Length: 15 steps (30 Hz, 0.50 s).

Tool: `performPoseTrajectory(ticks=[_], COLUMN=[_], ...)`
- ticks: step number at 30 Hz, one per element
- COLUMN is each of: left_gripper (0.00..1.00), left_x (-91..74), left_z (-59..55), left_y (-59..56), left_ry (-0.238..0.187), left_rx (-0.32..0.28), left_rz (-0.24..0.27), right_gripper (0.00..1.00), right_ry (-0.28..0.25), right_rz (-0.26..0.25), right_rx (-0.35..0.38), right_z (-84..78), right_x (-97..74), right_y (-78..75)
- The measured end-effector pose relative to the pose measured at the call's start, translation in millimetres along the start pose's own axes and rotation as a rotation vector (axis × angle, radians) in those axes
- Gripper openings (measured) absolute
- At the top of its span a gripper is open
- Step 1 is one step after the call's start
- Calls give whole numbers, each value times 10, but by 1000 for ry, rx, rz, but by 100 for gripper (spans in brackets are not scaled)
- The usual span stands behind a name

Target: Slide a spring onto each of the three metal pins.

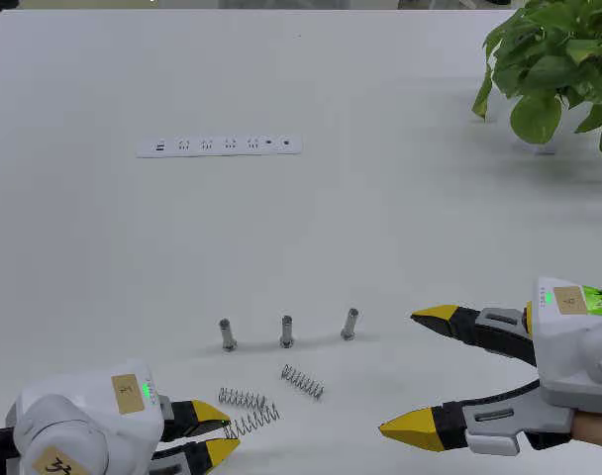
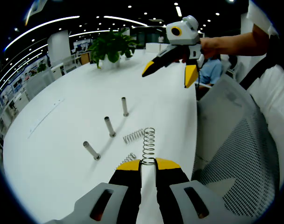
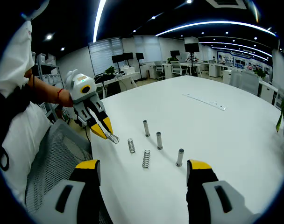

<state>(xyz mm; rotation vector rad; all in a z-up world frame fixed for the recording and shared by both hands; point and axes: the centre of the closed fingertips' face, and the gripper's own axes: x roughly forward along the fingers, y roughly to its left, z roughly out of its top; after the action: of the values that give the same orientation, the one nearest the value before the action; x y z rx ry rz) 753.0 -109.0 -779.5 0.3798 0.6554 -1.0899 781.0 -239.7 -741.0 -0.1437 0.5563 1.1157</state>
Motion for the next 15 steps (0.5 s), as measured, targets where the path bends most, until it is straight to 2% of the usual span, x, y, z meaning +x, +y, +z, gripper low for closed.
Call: performPoseTrajectory(ticks=[4,5,9,10,13,15], left_gripper=[10,10,10,10,10,10], left_x=[-66,-89,-152,-172,-193,-203], left_z=[217,282,472,528,611,664], left_y=[34,49,79,83,79,75], left_ry=[-71,-91,-163,-183,-206,-224], left_rx=[-14,-14,-39,-43,-41,-38], left_rz=[17,25,35,38,41,43], right_gripper=[73,72,65,62,58,56], right_ry=[-61,-91,-154,-191,-254,-274], right_rz=[25,35,49,48,52,47], right_rx=[55,72,137,154,216,246], right_z=[207,290,483,569,708,748], right_x=[57,74,110,117,123,127], right_y=[129,168,244,260,283,279])
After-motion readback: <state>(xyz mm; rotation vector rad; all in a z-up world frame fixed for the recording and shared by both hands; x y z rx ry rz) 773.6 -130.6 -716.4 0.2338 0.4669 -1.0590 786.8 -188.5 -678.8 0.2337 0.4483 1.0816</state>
